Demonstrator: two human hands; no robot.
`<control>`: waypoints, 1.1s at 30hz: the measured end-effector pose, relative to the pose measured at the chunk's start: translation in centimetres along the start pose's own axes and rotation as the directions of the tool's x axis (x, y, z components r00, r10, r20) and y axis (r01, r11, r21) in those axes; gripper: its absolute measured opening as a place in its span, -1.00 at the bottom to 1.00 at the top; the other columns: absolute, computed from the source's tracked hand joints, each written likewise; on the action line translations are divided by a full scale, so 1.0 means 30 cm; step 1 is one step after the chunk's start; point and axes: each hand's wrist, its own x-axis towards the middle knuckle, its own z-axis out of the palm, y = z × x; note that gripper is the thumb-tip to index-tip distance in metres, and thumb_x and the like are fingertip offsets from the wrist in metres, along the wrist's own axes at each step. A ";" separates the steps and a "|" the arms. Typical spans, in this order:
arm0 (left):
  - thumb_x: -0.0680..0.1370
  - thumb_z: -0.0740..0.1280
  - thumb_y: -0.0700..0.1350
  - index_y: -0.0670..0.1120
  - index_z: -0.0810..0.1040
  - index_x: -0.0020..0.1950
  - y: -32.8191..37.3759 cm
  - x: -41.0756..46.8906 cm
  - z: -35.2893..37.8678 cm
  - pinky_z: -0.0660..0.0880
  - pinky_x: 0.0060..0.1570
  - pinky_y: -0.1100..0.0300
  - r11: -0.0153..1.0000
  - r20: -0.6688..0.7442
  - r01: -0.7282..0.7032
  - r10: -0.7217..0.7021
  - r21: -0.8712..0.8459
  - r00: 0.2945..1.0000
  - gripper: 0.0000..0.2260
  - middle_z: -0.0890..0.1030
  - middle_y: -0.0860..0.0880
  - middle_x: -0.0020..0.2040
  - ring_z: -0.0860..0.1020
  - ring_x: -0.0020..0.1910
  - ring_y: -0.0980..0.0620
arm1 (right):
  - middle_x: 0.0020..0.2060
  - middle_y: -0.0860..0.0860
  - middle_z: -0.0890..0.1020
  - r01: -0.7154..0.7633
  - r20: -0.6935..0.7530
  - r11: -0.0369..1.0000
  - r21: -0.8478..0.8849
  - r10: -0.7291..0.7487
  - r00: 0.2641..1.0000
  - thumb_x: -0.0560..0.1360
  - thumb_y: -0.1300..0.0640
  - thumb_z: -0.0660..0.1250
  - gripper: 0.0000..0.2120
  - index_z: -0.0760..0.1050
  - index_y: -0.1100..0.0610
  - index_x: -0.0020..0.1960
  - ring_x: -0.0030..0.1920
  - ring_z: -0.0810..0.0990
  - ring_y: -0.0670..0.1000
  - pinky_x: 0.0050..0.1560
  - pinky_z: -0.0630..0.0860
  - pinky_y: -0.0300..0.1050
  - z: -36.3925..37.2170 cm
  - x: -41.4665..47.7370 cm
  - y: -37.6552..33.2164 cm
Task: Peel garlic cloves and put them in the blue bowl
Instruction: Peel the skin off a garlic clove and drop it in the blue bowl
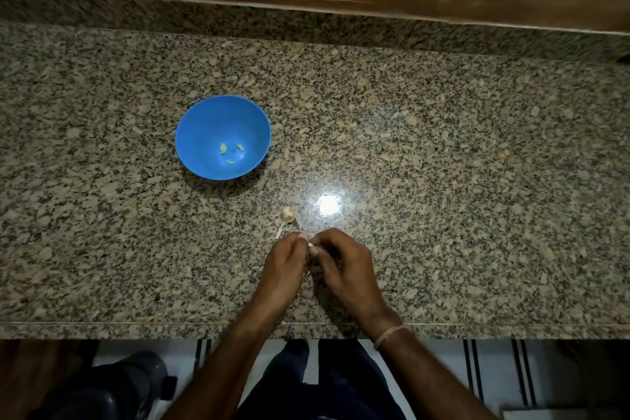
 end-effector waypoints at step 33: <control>0.65 0.38 -0.10 -0.12 0.73 -0.02 0.032 -0.047 -0.022 0.65 0.08 -0.04 0.995 -0.063 -0.012 0.006 -0.097 0.998 -0.84 0.75 -0.06 -0.16 0.73 -0.08 0.00 | -0.09 -0.02 0.68 -0.193 -0.117 0.949 0.251 0.227 0.967 0.57 0.31 0.45 -0.83 0.73 0.15 0.11 -0.02 0.68 -0.03 0.00 0.61 -0.19 0.020 -0.018 -0.017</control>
